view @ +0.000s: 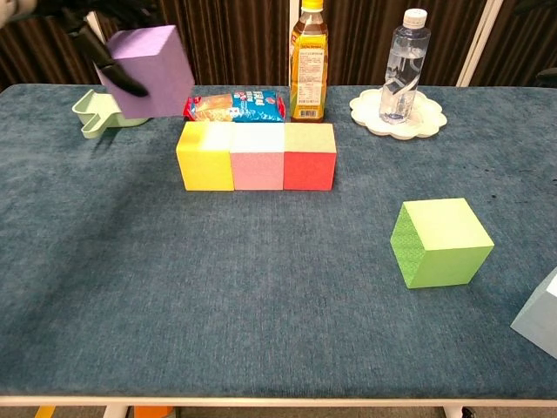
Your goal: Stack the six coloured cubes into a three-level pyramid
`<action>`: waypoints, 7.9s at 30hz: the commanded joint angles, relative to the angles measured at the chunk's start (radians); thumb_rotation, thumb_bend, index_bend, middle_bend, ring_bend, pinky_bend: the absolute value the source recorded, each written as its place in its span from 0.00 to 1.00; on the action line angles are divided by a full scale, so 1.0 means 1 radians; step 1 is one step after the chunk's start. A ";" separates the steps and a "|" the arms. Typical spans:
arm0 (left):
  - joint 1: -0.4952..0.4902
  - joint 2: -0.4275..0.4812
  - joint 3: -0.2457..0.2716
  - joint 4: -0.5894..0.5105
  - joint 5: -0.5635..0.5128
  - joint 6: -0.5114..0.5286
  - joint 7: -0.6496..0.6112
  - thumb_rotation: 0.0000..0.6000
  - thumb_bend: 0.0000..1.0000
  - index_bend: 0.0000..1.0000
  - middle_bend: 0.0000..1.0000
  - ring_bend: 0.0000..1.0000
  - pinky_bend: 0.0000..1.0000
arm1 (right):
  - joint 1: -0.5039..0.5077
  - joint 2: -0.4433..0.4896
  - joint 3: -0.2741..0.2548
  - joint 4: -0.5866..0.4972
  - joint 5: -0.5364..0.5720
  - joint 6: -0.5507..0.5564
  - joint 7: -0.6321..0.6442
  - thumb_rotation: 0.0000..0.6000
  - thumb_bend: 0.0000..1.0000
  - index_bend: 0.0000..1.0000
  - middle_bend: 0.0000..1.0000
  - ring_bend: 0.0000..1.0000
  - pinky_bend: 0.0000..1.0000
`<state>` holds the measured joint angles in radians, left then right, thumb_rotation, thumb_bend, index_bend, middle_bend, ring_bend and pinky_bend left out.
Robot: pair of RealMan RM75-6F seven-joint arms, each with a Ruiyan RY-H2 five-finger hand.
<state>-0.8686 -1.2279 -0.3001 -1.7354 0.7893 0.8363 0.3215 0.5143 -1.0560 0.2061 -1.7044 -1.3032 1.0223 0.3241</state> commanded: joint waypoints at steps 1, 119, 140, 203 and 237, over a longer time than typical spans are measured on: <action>-0.107 -0.020 -0.003 -0.023 -0.145 0.002 0.116 1.00 0.10 0.33 0.44 0.35 0.13 | -0.002 0.001 0.000 0.002 -0.002 0.001 0.006 1.00 0.17 0.00 0.12 0.00 0.00; -0.381 -0.245 0.082 0.145 -0.529 0.089 0.304 1.00 0.04 0.07 0.20 0.26 0.13 | -0.006 -0.016 0.010 0.076 0.017 -0.032 0.055 1.00 0.17 0.00 0.12 0.00 0.00; 0.038 0.053 0.160 -0.157 0.003 0.414 -0.039 1.00 0.04 0.07 0.15 0.20 0.12 | -0.066 0.016 -0.127 0.030 -0.230 0.009 0.182 1.00 0.19 0.00 0.18 0.00 0.00; 0.357 0.102 0.157 -0.098 0.294 0.337 -0.239 1.00 0.04 0.08 0.15 0.19 0.12 | 0.196 -0.123 -0.012 0.031 -0.103 -0.078 -0.015 1.00 0.10 0.19 0.43 0.03 0.00; 0.402 0.062 0.149 -0.048 0.346 0.334 -0.259 1.00 0.04 0.08 0.15 0.19 0.12 | 0.563 -0.405 0.093 0.417 0.078 -0.443 -0.092 1.00 0.10 0.19 0.40 0.02 0.00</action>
<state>-0.4687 -1.1658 -0.1518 -1.7834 1.1330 1.1703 0.0648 1.0760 -1.4588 0.3001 -1.2895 -1.2246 0.5775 0.2331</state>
